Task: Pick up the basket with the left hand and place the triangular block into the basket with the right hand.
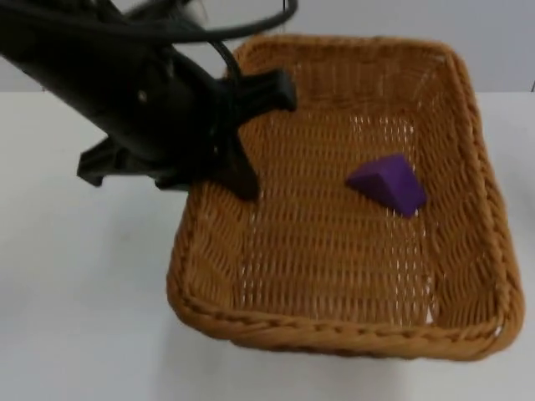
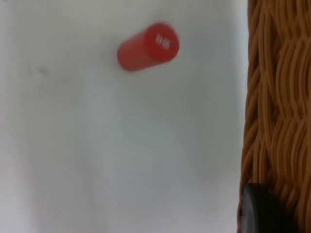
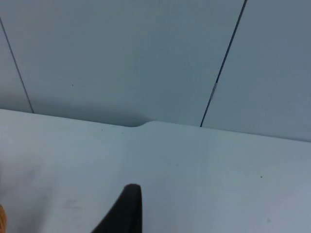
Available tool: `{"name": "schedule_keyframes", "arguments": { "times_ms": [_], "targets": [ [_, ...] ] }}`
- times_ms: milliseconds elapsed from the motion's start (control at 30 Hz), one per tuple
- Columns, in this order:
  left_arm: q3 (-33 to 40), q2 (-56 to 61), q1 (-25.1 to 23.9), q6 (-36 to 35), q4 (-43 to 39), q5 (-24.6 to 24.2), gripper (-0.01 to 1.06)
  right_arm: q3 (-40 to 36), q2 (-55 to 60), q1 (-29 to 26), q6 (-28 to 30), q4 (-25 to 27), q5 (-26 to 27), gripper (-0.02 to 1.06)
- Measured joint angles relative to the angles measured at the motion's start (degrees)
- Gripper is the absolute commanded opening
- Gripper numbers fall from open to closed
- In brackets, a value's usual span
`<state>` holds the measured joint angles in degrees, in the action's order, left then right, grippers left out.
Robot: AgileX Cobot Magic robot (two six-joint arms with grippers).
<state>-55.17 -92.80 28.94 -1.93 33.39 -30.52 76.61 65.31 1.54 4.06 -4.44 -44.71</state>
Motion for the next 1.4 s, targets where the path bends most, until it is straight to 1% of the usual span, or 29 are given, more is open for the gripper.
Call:
{"name": "schedule_keyframes", "arguments": {
  "times_ms": [133,167,200,267,300,367,400,433,467,600,633,733,833,867,1100,1267,1400],
  "targets": [
    [0.26,-1.42,-0.87,0.00,-0.17,-0.26,0.00,0.00,0.00,0.00,0.00,0.13,-0.39,1.05],
    [0.26,-1.42,-2.07,0.67,-0.17,-0.64,0.00,0.00,0.00,0.00,0.00,0.26,-0.47,1.05],
    [0.26,-1.42,-3.49,1.39,-0.17,-1.31,0.00,0.00,0.00,0.00,0.03,0.35,-0.63,1.05],
    [0.26,-1.42,-7.81,3.23,-0.17,-2.87,0.00,0.00,0.00,0.00,0.15,0.35,-0.61,1.05],
    [0.26,-1.42,-7.81,3.23,-0.17,-2.87,0.00,0.00,0.00,0.00,0.15,0.35,-0.61,1.05],
    [0.26,-1.42,-12.25,5.83,-0.17,-5.30,0.00,0.00,0.00,0.00,0.43,0.86,-0.61,1.05],
    [0.26,-1.42,-15.90,7.39,-0.26,-6.46,0.00,0.00,0.00,0.00,0.69,1.28,-0.61,1.05],
    [0.26,-1.42,-18.23,8.24,-0.26,-7.01,0.00,0.00,0.00,0.00,0.92,1.69,-0.61,1.05],
    [0.26,-1.42,-18.23,8.24,-0.26,-7.01,0.00,0.00,0.00,0.00,0.92,1.69,-0.61,1.05],
    [0.26,-1.42,-25.36,11.16,-0.26,-7.29,0.00,0.00,0.00,0.00,1.04,2.06,-0.61,1.05],
    [0.26,-1.42,-25.36,11.16,-0.26,-7.29,0.00,0.00,0.00,0.00,1.04,2.06,-0.61,1.05],
    [0.26,-1.95,-28.81,12.48,-0.26,-6.48,0.00,0.00,0.00,0.00,1.04,2.26,-0.75,1.05],
    [0.26,-2.97,-29.78,13.40,-0.26,-5.97,0.00,0.00,0.00,0.00,1.31,2.35,-0.75,1.05],
    [0.16,-4.34,-30.05,14.69,-0.14,-5.82,0.00,0.00,0.00,0.00,1.61,2.66,-0.75,1.05],
    [0.16,-9.05,-30.05,16.86,0.70,-4.36,0.00,0.00,0.00,0.00,2.14,3.00,-0.79,1.05],
    [0.16,-12.34,-30.05,21.07,5.67,-1.89,0.00,0.00,0.00,0.00,2.26,3.23,-0.79,1.05],
    [0.16,-14.35,-30.05,23.33,7.65,-0.31,0.00,0.00,0.00,0.00,2.36,3.37,-0.89,1.05]
  ]
}}
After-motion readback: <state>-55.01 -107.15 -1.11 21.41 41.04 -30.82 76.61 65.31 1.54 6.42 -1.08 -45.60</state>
